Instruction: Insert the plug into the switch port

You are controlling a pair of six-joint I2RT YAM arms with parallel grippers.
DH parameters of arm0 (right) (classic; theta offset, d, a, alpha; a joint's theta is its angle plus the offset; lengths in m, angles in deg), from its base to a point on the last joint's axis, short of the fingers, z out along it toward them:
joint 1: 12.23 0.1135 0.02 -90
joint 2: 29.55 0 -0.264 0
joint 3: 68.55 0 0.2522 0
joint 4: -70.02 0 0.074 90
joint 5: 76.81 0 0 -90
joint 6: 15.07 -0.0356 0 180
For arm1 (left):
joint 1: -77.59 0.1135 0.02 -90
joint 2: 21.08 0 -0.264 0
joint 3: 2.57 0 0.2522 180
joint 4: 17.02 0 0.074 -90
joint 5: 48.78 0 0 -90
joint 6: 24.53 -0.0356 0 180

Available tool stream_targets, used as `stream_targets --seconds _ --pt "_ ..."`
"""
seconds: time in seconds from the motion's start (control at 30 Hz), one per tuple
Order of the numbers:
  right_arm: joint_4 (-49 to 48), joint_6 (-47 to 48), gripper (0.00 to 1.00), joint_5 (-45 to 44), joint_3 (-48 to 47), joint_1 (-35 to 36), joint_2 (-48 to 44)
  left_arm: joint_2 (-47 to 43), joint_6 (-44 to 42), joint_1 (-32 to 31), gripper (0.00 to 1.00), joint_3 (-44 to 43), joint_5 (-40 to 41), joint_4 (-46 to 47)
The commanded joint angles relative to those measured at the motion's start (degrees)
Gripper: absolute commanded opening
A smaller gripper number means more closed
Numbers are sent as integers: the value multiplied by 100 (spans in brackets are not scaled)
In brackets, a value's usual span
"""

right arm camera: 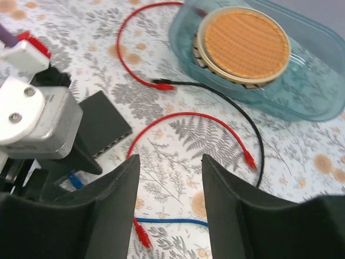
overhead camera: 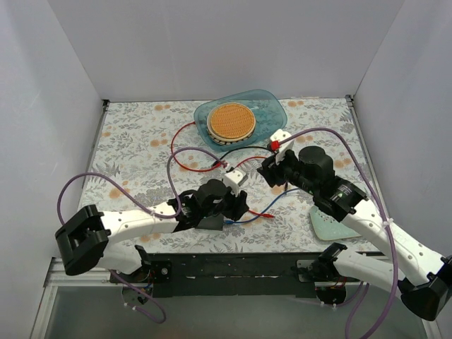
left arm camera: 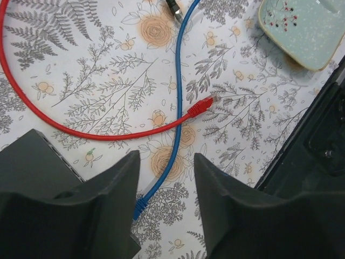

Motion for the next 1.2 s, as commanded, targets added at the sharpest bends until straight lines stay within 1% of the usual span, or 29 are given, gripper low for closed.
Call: stream_targets --seconds 0.0,0.03,0.07,0.13,0.2,0.27,0.3,0.33,0.37,0.4,0.43,0.63,0.7,0.83,1.0,1.17 --pt "-214 -552 60 -751 194 -389 -9 528 -314 -24 48 -318 -251 165" --pt "-179 -631 64 -690 221 -504 35 617 -323 -24 50 -336 -252 219" --pt "-117 -719 64 -489 230 -627 79 687 -332 -42 56 -345 -252 263" --pt "-73 -957 68 -198 352 -1023 229 880 -376 -59 61 -380 -243 395" --pt "-90 -1158 70 320 458 -1443 334 995 -394 -77 68 -423 -225 456" --pt "-178 -1264 71 820 625 -1699 396 1162 -411 -121 73 -494 -164 483" --pt "-204 -1369 73 936 660 -1910 440 1215 -437 -138 78 -529 -138 491" --pt "-231 -1405 77 1094 696 -1990 475 1320 -472 -165 81 -599 -120 483" --pt "-222 -1449 78 1147 731 -2086 501 1364 -490 -226 85 -634 -41 491" --pt "-213 -1510 79 1183 749 -2244 563 1417 -516 -253 86 -669 -6 492" --pt "-205 -1546 82 1279 766 -2324 589 1478 -569 -279 86 -713 -6 492" --pt "-231 -1731 83 1614 889 -2852 686 2041 -842 -490 85 -1153 144 351" --pt "-257 -1748 83 1614 942 -2948 660 2277 -982 -551 81 -1328 135 316" --pt "-275 -1783 83 1561 1030 -3054 607 2665 -1202 -692 77 -1636 266 167" --pt "-292 -1783 83 1605 1074 -3107 581 3060 -1422 -912 77 -1874 627 44" --pt "-319 -1775 82 1684 1074 -3116 581 3491 -1501 -1087 76 -2050 1250 8"
